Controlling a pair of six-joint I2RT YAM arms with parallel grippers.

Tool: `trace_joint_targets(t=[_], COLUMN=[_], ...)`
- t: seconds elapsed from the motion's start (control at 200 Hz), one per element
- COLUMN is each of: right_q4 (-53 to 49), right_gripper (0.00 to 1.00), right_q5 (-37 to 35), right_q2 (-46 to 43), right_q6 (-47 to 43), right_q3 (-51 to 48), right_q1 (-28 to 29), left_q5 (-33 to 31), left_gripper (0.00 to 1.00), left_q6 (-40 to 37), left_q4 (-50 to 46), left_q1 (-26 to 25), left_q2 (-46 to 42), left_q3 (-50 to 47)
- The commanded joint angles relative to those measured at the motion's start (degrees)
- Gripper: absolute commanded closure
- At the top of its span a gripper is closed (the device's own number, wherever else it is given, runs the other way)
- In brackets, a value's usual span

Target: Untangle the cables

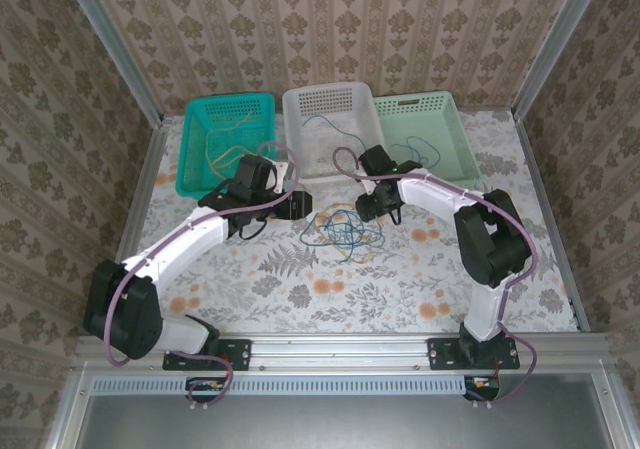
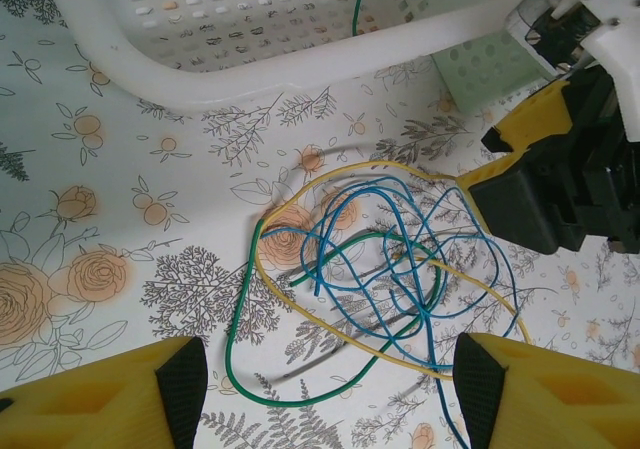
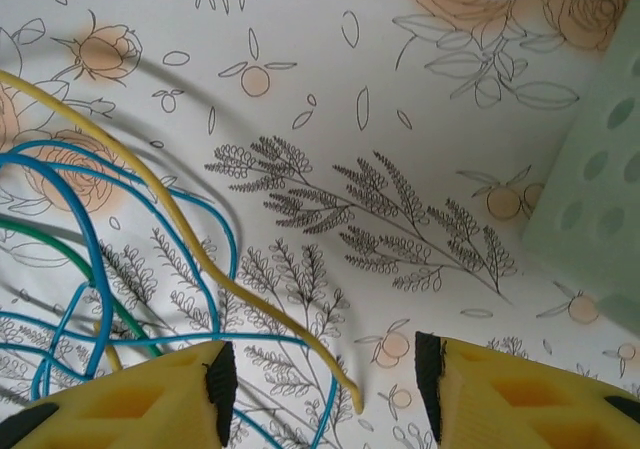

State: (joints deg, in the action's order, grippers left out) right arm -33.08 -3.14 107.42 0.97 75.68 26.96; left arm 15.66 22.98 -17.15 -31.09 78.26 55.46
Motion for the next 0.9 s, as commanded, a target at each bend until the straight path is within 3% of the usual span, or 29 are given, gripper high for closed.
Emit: trace_joint_targets(t=[0.0,0.315,0.62,0.895], right_q4=[-0.93,1.25,0.45,0.05], right_gripper=[0.46,0.50,0.56,0.68], right_q5=[-1.13,2.93,2.18,2.78], right_q2=[1.94,2.43,5.53,5.68], right_q6=[-2.81,-4.38,-4.75,-4.66], right_q3=[2.18,0.81,2.77,2.98], right_q1=[0.47,0.98,1.05,1.12], left_q5=[0.15,-0.38,-0.63,-0.81], left_gripper=[0.31,0.31,0.31,0.31], left_q6=[1.37,1.19,0.93,1.19], left_q4=[0.91,0.12,-0.33,-0.08], left_q1=[-0.20,-0.03,0.07,0.24], left_q2=[-0.04,-0.30,-0.21,-0.30], left_q3=[-0.27,-0.49,-0.10,-0.36])
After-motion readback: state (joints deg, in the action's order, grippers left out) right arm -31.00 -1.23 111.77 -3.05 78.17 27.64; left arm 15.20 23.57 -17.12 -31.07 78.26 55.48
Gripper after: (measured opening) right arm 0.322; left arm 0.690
